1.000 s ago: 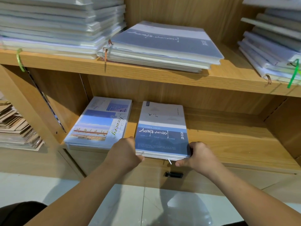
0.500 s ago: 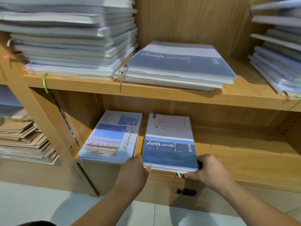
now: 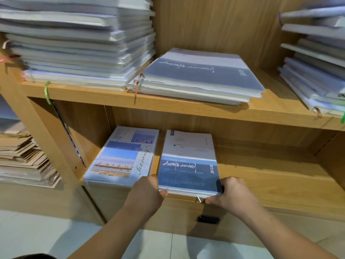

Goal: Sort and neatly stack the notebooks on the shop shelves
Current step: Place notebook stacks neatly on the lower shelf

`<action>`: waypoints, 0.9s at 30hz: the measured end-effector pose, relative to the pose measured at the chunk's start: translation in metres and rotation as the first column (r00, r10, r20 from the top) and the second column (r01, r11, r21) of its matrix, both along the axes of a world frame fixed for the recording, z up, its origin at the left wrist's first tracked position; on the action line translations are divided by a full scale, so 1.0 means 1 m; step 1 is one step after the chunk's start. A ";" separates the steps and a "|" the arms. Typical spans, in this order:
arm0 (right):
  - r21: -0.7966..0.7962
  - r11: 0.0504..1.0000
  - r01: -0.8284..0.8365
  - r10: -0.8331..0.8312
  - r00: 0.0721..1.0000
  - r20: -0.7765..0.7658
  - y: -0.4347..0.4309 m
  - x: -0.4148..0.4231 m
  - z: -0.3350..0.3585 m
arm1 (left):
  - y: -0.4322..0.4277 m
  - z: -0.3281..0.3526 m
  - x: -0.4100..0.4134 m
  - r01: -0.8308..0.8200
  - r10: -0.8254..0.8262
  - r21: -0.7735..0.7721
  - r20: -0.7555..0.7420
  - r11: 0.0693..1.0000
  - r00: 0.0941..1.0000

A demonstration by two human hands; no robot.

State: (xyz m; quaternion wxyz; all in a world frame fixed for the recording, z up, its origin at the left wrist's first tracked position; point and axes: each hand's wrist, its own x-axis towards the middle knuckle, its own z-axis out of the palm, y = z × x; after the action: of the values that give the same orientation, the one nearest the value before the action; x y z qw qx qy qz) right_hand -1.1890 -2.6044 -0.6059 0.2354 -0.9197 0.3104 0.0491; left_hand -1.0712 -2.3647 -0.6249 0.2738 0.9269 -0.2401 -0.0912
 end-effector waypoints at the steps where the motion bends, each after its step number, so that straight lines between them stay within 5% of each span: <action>1: -0.002 1.000 0.000 0.000 1.000 0.001 0.001 0.000 0.000 | 0.000 -0.001 0.001 -0.002 0.002 -0.001 0.004 1.000 1.000; 13: 0.001 1.000 -0.015 0.015 1.000 0.006 0.000 -0.001 0.002 | -0.003 -0.006 0.004 -0.014 0.014 0.010 0.002 1.000 1.000; 20: -0.057 0.998 -0.025 0.015 0.986 -0.168 0.002 -0.013 0.024 | 0.015 0.014 -0.014 -0.066 0.064 0.063 0.033 0.996 0.997; 27: -0.109 0.994 -0.030 0.023 0.998 -0.066 0.039 -0.050 0.050 | 0.048 0.035 -0.046 -0.028 0.032 0.028 -0.132 0.999 0.991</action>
State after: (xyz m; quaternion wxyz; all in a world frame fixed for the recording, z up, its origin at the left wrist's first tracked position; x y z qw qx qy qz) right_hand -1.2389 -2.5653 -0.5559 0.1734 -0.9332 0.3080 0.0648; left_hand -1.1174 -2.3169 -0.5894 0.2784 0.9258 -0.2062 -0.1516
